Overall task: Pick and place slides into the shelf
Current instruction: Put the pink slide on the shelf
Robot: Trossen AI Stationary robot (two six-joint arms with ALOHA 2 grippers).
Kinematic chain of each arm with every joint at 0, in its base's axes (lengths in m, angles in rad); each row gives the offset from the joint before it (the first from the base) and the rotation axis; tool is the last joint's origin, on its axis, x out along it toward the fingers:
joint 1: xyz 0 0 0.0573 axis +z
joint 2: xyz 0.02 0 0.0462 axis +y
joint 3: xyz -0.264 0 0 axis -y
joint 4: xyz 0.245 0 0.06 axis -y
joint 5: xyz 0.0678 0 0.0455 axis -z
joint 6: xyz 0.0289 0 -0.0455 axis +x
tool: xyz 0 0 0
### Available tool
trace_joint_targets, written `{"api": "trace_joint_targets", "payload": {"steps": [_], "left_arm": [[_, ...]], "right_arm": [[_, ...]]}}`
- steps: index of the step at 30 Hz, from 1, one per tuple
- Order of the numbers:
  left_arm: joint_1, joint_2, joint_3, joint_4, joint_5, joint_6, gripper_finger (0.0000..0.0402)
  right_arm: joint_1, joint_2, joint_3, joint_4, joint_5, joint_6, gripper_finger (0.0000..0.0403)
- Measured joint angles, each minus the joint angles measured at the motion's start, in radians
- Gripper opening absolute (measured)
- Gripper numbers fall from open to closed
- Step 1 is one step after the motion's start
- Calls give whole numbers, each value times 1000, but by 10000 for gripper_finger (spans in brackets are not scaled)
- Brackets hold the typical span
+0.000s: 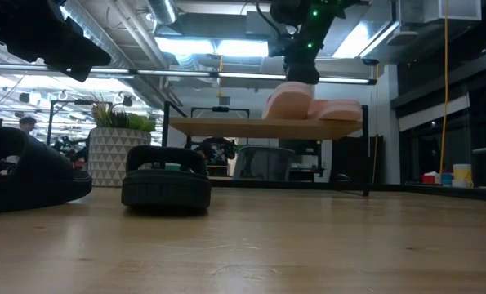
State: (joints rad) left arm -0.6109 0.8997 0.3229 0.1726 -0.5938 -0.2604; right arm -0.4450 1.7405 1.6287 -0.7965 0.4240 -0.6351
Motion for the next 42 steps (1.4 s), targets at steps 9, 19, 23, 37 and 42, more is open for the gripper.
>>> {"api": "trace_joint_targets", "payload": {"steps": [9,19,23,37,42], "left_arm": [[0,0,0,0,0,0,0],[0,0,0,0,0,0,0],[0,0,0,0,0,0,0],[0,0,0,0,0,0,0],[0,0,0,0,0,0,0]], "right_arm": [[0,0,0,16,2,1,11],[0,0,0,20,46,4,11],[1,0,0,15,51,5,11],[0,0,0,1,45,3,11],[0,0,0,-7,15,3,11]]}}
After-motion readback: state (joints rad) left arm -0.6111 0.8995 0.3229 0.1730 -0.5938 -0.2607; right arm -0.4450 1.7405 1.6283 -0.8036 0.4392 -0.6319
